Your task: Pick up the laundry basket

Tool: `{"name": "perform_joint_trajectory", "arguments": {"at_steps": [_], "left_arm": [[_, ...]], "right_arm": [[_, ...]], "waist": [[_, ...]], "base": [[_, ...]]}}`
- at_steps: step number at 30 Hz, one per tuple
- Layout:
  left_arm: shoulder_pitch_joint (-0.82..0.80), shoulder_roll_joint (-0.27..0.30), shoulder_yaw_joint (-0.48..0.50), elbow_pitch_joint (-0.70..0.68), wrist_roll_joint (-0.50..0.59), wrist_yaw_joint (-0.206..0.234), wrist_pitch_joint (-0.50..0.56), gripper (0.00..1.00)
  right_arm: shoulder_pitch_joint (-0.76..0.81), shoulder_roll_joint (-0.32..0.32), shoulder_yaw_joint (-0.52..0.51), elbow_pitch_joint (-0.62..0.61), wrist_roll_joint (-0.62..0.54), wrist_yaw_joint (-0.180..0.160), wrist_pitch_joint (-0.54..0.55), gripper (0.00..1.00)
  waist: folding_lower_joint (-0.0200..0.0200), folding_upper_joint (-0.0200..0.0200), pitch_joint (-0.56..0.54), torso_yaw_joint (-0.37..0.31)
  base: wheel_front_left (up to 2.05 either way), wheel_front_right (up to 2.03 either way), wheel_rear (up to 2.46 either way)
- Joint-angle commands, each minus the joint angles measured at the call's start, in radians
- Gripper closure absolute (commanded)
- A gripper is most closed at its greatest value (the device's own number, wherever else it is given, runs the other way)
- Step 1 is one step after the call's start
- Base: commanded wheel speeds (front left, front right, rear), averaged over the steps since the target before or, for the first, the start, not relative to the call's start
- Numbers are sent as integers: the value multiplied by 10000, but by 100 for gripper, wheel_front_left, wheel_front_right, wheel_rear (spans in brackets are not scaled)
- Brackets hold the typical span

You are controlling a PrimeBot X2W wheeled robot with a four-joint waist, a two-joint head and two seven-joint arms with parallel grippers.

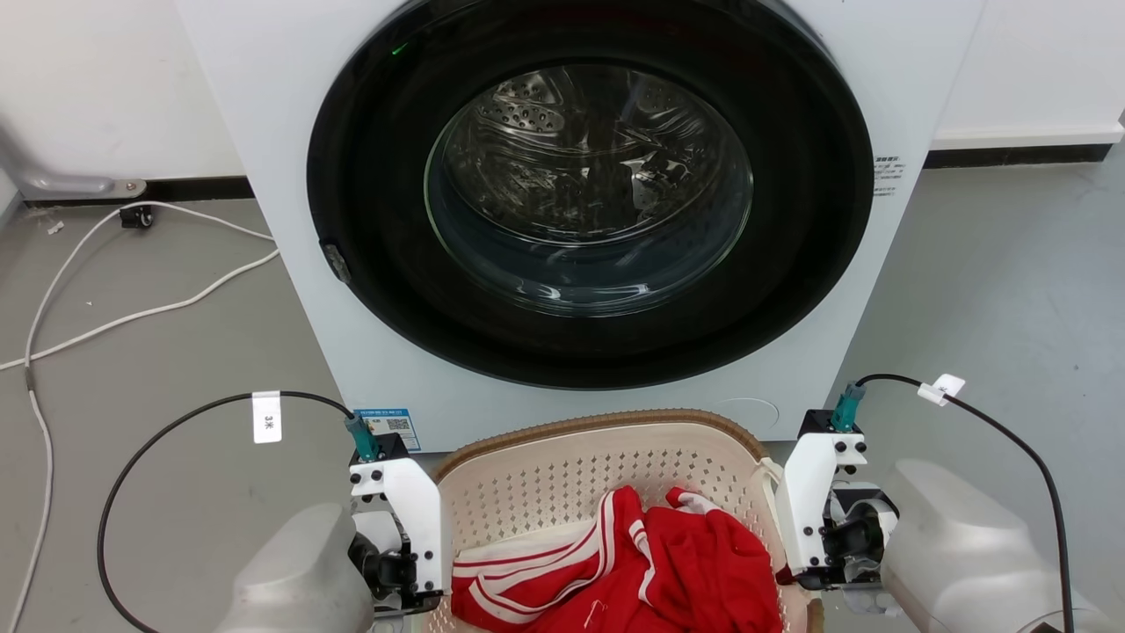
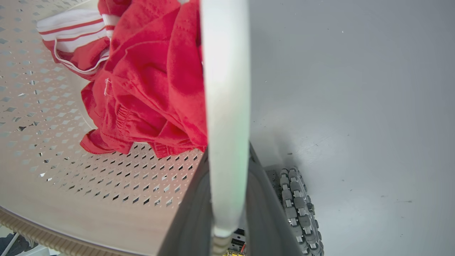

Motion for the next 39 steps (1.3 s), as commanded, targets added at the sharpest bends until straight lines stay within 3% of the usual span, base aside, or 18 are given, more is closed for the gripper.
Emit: {"name": "perform_joint_trajectory", "arguments": {"at_steps": [1,39], "left_arm": [[-104,-195,-55,-68,-33,-128,43,100],[-138,-147,-612,36,-684,-129,-111,100]], "right_arm": [[-30,141,-19,-71,45,106,-84,100],[18,157,-39,-63,187,106,62,100]], "waist": [[0,0,0,0],[0,0,14,-28]], "base": [[0,0,0],[0,0,0]]}}
